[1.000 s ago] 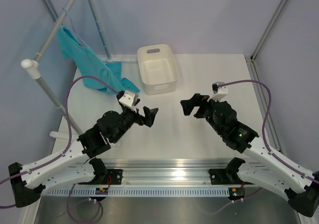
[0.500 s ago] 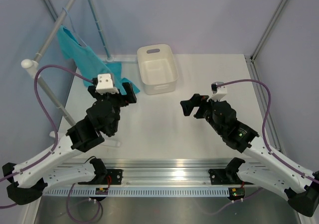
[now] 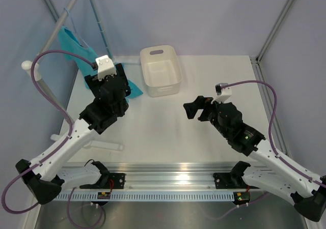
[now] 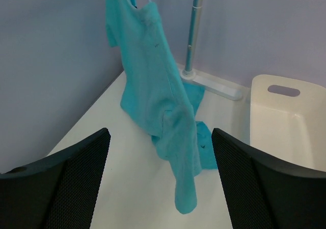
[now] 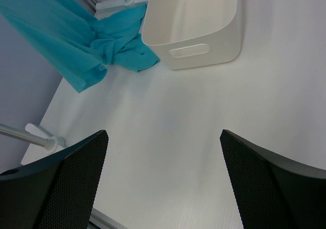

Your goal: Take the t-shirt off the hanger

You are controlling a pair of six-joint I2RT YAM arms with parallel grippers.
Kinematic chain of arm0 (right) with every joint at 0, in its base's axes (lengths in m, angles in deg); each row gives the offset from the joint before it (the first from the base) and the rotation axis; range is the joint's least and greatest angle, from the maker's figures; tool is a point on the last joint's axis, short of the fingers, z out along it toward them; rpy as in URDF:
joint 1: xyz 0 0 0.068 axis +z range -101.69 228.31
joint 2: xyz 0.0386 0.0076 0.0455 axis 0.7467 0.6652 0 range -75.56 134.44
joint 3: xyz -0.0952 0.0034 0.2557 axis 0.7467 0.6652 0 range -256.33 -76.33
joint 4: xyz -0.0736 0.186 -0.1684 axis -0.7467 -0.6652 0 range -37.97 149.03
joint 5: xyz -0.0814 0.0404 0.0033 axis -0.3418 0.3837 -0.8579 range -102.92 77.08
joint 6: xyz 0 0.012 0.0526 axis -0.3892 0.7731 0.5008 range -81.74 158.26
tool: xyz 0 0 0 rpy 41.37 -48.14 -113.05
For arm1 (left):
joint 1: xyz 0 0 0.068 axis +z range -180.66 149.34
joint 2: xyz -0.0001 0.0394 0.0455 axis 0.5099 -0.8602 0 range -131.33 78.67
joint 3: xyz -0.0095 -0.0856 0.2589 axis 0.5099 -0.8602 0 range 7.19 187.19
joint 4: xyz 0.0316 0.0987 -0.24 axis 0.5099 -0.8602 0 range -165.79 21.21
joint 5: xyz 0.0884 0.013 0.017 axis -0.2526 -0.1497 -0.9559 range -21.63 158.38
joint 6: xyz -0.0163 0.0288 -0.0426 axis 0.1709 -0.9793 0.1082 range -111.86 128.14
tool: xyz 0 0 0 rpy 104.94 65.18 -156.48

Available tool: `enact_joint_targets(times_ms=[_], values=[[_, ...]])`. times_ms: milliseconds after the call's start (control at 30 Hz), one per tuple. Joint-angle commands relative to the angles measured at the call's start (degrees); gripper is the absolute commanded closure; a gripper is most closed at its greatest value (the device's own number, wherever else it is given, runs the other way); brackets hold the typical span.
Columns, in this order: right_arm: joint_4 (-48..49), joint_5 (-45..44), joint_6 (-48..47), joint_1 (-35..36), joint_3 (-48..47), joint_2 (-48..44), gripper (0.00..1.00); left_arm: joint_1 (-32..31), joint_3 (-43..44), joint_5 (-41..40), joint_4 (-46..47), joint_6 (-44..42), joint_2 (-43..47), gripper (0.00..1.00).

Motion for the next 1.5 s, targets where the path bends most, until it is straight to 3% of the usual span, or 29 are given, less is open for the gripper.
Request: enact_joint_targets(times_ms=[0, 333, 467, 733, 1033, 1167, 1300, 1467], values=[[0.22, 0.80, -1.11, 0.45, -2.42, -0.24, 0.00, 3.25, 3.68, 0.50, 0.03, 4.28, -2.27, 0.17], [-0.48, 1.85, -1.64, 0.45, -3.21, 0.37, 0.01, 15.47, 7.55, 10.08, -0.07, 5.69, -10.44, 0.25], [-0.13, 2.99, -1.81, 0.53, -3.30, 1.60, 0.01, 18.63, 9.13, 11.85, 2.48, 4.64, -13.78, 0.32], [-1.36, 4.57, -1.81, 0.45, -4.53, 2.92, 0.00, 24.79, 14.32, 14.22, 2.75, 2.44, -19.15, 0.30], [-1.53, 5.37, -2.08, 0.45, -4.88, 3.97, 0.00, 24.97, 13.35, 19.58, 4.33, 3.15, -17.48, 0.23], [-1.62, 5.28, -2.17, 0.45, -4.88, 4.24, 0.01, 24.97, 16.42, 16.16, 4.77, 0.34, -19.23, 0.30], [-1.89, 5.45, -2.25, 0.45, -5.06, 4.42, 0.01, 24.97, 19.06, 16.24, 5.56, -1.95, -21.08, 0.44], [-1.80, 5.37, -2.34, 0.45, -5.15, 4.33, 0.01, 24.97, 19.42, 15.72, 6.00, -1.87, -23.28, 0.43]])
